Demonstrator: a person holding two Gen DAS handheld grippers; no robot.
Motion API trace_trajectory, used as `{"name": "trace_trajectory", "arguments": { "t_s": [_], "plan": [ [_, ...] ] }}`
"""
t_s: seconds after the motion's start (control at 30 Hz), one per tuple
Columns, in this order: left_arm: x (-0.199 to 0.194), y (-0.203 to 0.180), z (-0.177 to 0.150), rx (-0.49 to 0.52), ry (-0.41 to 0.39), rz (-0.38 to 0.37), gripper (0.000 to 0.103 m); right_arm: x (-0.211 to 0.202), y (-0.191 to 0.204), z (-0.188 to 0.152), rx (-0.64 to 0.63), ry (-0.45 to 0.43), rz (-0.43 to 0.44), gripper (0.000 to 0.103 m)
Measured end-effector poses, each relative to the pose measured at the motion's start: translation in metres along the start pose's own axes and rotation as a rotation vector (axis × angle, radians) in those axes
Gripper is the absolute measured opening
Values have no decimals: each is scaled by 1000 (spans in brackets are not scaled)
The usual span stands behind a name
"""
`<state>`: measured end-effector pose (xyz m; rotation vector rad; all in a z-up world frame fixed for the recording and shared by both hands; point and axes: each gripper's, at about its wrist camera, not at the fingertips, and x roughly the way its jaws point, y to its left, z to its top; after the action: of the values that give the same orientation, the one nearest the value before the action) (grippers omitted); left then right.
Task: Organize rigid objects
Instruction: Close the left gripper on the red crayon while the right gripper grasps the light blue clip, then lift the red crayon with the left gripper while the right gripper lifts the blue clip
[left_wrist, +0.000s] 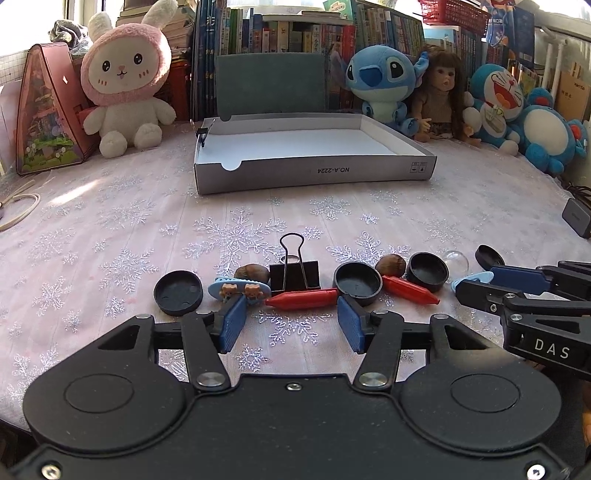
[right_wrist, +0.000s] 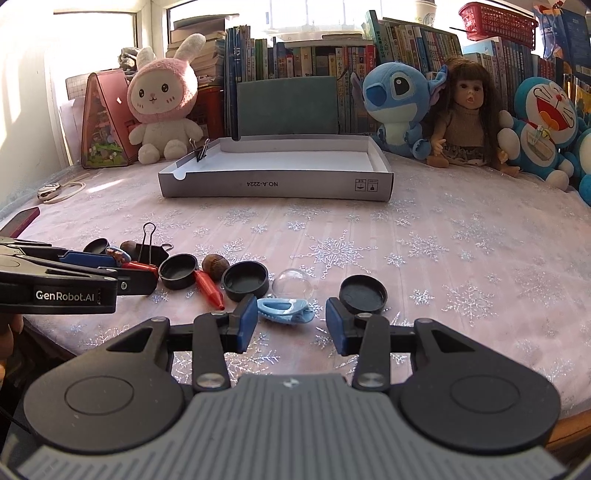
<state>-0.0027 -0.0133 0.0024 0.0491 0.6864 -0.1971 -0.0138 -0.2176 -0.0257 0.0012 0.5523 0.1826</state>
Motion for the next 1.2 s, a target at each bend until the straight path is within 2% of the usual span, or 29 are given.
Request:
{"name": "trace_trajectory", "arguments": {
  "t_s": [0.23, 0.57, 0.73, 0.93, 1.2],
  "plan": [
    [2, -8, -1, -24, -16, 34, 52, 1, 0, -1, 73, -7, -27, 58],
    [3, -17, -4, -51, -31, 57, 52, 1, 3, -4, 129, -23, -62, 59],
    [4, -18, -4, -45, -36, 69, 51, 3, 8, -3, 124, -26, -76, 60],
    [3, -18, -4, -39, -39, 69, 43, 6, 15, -3, 87, -37, -114, 63],
    [2, -16, -5, -39, -40, 68, 43, -3, 8, -9, 44, -12, -121, 64]
  ]
}}
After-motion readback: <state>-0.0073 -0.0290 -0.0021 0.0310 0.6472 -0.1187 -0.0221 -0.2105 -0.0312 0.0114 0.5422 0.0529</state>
